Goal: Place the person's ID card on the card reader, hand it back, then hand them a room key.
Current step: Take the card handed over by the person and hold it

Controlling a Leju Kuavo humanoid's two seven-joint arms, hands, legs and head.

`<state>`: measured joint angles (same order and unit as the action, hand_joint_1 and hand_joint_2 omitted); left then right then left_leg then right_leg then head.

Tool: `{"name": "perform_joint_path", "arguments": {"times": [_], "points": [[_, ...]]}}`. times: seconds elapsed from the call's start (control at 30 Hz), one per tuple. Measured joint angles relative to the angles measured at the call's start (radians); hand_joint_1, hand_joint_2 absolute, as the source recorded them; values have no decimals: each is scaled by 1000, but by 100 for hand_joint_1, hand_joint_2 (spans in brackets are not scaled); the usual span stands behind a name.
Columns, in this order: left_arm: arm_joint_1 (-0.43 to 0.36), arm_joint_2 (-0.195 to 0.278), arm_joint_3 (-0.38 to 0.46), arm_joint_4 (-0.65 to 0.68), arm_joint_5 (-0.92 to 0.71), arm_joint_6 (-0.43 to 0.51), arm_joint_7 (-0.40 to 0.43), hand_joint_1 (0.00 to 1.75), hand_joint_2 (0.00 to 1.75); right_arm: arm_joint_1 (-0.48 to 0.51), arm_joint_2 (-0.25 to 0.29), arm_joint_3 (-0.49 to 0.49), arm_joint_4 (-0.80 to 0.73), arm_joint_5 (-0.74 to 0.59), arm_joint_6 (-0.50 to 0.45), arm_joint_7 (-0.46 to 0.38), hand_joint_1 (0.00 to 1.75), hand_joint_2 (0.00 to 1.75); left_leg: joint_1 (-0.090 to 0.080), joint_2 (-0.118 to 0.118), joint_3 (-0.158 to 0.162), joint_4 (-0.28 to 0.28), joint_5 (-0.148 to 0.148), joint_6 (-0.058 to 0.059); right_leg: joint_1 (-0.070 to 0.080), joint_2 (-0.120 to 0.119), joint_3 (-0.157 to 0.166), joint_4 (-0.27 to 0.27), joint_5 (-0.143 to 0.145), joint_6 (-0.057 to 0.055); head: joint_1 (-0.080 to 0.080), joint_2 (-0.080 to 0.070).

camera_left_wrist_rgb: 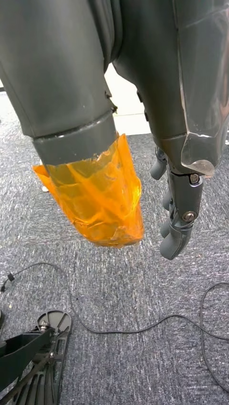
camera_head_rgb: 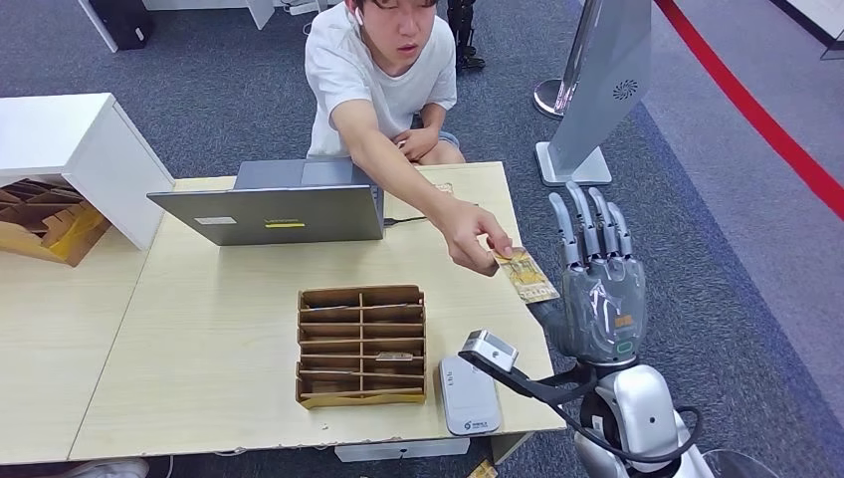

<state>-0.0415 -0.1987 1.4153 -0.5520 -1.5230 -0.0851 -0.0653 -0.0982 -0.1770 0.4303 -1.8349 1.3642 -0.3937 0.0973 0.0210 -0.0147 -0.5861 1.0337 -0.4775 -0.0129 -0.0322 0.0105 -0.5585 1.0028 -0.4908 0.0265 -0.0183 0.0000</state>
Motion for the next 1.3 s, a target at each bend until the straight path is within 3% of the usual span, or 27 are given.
{"name": "perform_joint_path", "arguments": {"times": [0.9,0.93,1.03,1.07,1.3], "points": [[0,-3,1,0,1,1,1,0,0,17,-20,-12,-34,-27,0,9,3,175,0,0,0,0,0,0,0,0,0,0,0,0,0,0],[0,-4,1,0,1,1,2,0,0,17,-20,-13,-35,-29,1,8,20,175,0,0,0,0,0,0,0,0,0,0,0,0,0,0],[0,-5,1,0,2,1,3,0,0,19,-21,-16,-39,-37,5,6,124,175,0,0,0,0,0,0,0,0,0,0,0,0,0,0],[0,-6,1,0,3,1,3,0,0,19,-21,-16,-40,-39,6,6,144,175,0,0,0,0,0,0,0,0,0,0,0,0,0,0],[0,-10,2,-8,6,1,7,0,0,25,-21,-23,-46,-49,10,-4,158,175,0,0,0,0,0,0,0,0,0,0,0,0,0,0]]}}
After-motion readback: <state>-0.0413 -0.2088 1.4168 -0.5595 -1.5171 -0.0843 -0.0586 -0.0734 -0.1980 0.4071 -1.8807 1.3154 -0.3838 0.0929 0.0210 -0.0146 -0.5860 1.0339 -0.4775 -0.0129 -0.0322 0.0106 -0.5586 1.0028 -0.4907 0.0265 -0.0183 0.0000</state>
